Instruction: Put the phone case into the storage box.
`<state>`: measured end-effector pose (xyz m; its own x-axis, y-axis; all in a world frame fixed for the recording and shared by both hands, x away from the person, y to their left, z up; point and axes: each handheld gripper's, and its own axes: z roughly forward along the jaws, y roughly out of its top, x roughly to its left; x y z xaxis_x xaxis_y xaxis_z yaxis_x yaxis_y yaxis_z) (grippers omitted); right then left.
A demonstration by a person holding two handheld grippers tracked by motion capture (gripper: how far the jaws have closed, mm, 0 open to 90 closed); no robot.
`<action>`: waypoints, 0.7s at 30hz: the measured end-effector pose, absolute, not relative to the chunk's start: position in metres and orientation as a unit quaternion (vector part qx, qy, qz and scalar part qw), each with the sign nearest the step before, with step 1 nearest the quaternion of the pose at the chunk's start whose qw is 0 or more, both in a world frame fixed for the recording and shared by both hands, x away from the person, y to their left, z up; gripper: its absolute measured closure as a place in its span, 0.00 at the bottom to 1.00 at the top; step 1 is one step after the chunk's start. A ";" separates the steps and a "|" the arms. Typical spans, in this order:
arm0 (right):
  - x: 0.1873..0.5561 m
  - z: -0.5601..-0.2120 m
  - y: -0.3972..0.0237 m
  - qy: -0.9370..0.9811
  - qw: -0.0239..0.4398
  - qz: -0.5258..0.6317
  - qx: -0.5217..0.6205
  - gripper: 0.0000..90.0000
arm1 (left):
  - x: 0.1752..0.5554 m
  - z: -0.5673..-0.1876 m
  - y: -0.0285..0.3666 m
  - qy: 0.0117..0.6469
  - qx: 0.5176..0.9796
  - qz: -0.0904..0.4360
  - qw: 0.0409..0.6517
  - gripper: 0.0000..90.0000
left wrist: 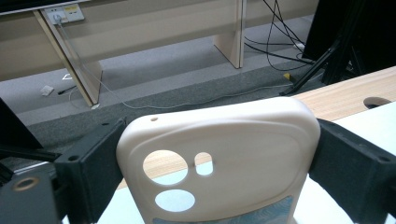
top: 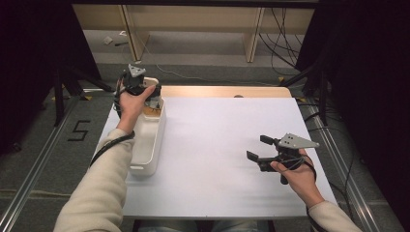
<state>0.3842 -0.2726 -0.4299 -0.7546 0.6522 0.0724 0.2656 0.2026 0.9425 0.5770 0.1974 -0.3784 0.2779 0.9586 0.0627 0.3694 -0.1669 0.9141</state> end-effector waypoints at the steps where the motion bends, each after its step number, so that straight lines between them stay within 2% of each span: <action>1: 0.384 -0.430 -0.273 0.755 0.175 0.554 0.304 0.18 | 0.577 -0.379 0.197 0.489 0.680 0.350 0.421 0.10; 21: 0.384 -0.430 -0.273 0.755 0.176 0.554 0.304 0.18 | 0.581 -0.383 0.197 0.493 0.681 0.344 0.417 0.10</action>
